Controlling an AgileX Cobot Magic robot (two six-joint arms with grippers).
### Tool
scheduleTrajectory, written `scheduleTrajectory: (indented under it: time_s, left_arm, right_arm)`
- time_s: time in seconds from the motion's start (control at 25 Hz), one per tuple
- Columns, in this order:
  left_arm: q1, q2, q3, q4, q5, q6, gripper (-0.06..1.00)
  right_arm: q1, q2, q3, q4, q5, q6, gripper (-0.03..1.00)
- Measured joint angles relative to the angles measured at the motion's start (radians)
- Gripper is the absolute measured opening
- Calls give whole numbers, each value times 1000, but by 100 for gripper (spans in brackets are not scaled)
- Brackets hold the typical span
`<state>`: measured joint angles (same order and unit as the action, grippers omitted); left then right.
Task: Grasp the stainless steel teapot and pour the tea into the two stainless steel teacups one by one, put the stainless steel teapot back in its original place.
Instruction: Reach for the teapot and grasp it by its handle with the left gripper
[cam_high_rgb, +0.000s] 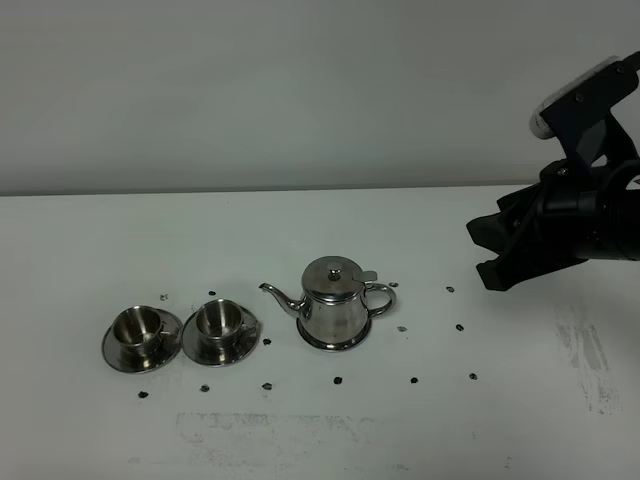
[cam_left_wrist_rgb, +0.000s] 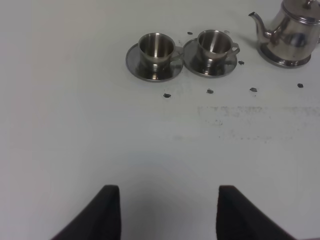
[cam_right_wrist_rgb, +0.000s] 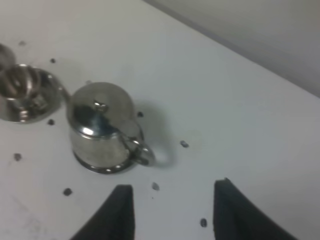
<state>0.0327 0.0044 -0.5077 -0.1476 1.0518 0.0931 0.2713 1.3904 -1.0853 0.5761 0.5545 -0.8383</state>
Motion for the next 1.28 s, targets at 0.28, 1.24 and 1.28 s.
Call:
scheduleTrajectory:
  time_s: [0.28,1.24,1.28]
  left_arm:
    - [0,0,0,0,0,0,50]
    - [0,0,0,0,0,0,50]
    - [0,0,0,0,0,0,50]
  right_arm:
    - [1,58,-128,-18,154,22,39]
    - [37,639,-497,-321,9,640,39]
    - [47,655,-507,-339,3,663,39]
